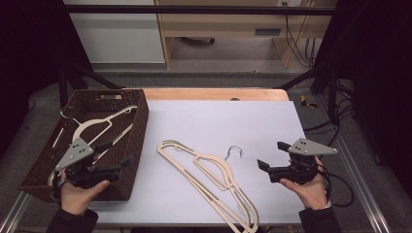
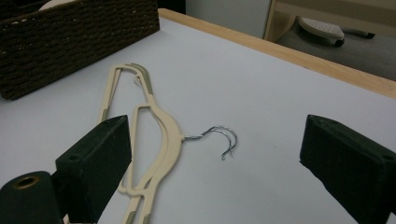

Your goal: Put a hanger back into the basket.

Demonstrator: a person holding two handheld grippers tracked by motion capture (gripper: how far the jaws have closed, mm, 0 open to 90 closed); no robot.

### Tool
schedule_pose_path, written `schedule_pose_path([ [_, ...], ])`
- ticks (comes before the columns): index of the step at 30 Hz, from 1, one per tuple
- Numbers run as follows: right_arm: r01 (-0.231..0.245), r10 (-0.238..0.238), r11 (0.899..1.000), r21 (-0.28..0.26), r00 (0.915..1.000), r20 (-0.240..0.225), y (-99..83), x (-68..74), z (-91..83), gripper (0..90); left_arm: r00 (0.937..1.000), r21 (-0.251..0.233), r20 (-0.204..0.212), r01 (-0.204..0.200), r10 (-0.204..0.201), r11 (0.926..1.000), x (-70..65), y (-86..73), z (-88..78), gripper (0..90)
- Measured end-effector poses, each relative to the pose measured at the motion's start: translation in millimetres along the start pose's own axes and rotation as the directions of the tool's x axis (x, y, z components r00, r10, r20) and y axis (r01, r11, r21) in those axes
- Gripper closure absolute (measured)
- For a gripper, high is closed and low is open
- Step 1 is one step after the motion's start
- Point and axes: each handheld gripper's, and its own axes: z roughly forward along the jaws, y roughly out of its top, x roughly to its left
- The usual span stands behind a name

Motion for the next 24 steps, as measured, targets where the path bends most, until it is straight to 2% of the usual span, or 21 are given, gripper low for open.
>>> schedule_pose_path([
  [8, 0.013, -0.013, 0.997, 0.082, 0.9999, 0.001, 2.3, 8.1, 3.2, 10.2, 0.9989, 0.028, 0.030, -0.037, 0.036, 0.9989, -20.1, -1.1, 14.8, 13.0],
  [13, 0.034, -0.034, 0.984, 0.176, 0.9994, 0.000, 1.4, 19.0, 11.3, 11.4, 0.9971, 0.056, 0.064, -0.044, 0.041, 0.9975, -29.4, -2.0, 25.2, 11.6],
  [17, 0.062, -0.061, 0.962, 0.266, 0.9981, -0.014, -0.7, 27.7, 22.5, 13.3, 0.9958, 0.070, 0.074, -0.058, 0.053, 0.9958, -35.5, -4.7, 32.8, 10.9],
  [21, 0.087, -0.081, 0.930, 0.357, 0.9962, -0.031, -3.0, 37.2, 34.5, 15.6, 0.9944, 0.088, 0.086, -0.068, 0.061, 0.9937, -41.1, -7.3, 38.9, 11.3],
  [24, 0.090, -0.078, 0.906, 0.414, 0.9959, -0.047, -5.5, 44.1, 44.4, 17.9, 0.9936, 0.101, 0.095, -0.071, 0.062, 0.9923, -44.3, -9.7, 42.5, 11.7],
])
